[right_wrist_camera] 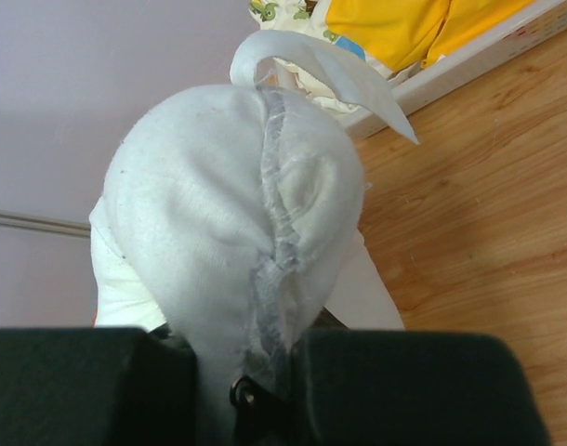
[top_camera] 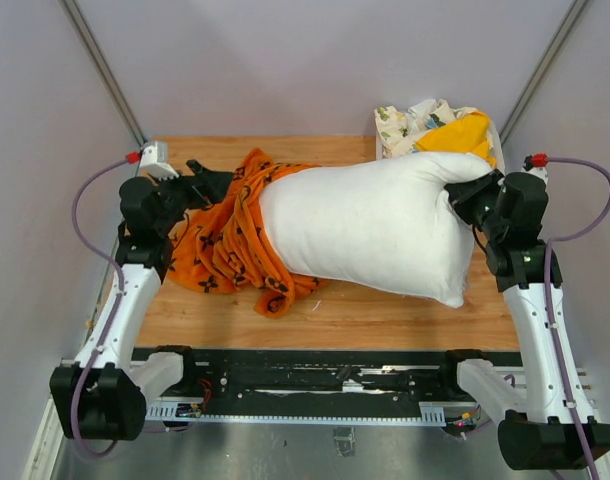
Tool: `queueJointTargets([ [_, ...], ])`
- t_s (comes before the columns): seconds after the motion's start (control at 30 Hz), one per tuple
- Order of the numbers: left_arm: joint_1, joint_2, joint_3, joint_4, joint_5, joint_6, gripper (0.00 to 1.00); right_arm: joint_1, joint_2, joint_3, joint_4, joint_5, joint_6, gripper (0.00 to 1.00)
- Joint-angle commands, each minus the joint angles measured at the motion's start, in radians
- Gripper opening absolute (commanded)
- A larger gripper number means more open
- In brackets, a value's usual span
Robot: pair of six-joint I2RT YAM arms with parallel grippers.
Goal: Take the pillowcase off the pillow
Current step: Remove the pillow from the pillowcase.
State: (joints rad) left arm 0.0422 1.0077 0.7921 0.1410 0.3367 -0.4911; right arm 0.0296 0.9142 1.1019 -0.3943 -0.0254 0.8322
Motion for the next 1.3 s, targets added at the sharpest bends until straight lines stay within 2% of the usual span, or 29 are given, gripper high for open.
queueJointTargets([
  [0.0,-0.084,0.185,0.135,0.046,-0.075,0.069,0.99,-0.012,-0.002,0.003,0.12,-0.022,0.03,0.01],
  [0.17,-0.172,0.557,0.29,0.068,-0.08,0.077,0.99,-0.002,-0.001,0.006,0.123,-0.051,0.024,0.01],
  [0.27,-0.202,0.76,0.38,0.028,-0.047,0.091,0.88,-0.002,-0.001,0.008,0.123,-0.062,0.007,0.01],
  [0.4,-0.206,0.793,0.271,0.206,-0.023,0.035,0.56,-0.002,0.0,0.017,0.099,-0.035,-0.031,0.02],
  [0.43,-0.204,0.783,0.258,0.215,-0.037,0.031,0.45,-0.002,0.0,0.018,0.095,-0.028,-0.039,0.02],
  [0.5,-0.191,0.761,0.264,0.185,-0.075,0.033,0.14,-0.002,0.002,0.02,0.092,-0.022,-0.045,0.01],
  [0.53,-0.18,0.748,0.269,0.163,-0.093,0.033,0.08,-0.002,0.004,0.02,0.092,-0.022,-0.045,0.01],
  [0.67,-0.057,0.666,0.227,0.155,-0.105,-0.005,0.1,-0.002,0.006,0.012,0.092,-0.025,-0.044,0.01],
  [0.8,0.115,0.559,0.08,0.202,-0.112,-0.12,0.1,-0.002,0.004,0.001,0.093,-0.012,-0.045,0.01],
  [0.87,0.206,0.508,-0.011,0.267,-0.088,-0.198,0.14,-0.002,0.008,0.002,0.096,-0.008,-0.045,0.01],
  [0.97,0.274,0.444,-0.103,0.345,-0.039,-0.252,0.31,-0.002,0.026,0.014,0.107,-0.03,-0.044,0.01],
  [1.07,0.278,0.389,-0.106,0.328,-0.019,-0.24,0.6,0.005,0.053,0.028,0.122,-0.076,-0.043,0.01],
  [1.17,0.26,0.321,-0.08,0.305,-0.001,-0.241,0.7,0.027,0.073,0.043,0.119,-0.088,-0.066,0.01],
  [1.27,0.14,0.207,-0.033,0.234,-0.12,-0.136,0.82,0.059,0.087,0.046,0.107,-0.07,-0.091,0.01],
])
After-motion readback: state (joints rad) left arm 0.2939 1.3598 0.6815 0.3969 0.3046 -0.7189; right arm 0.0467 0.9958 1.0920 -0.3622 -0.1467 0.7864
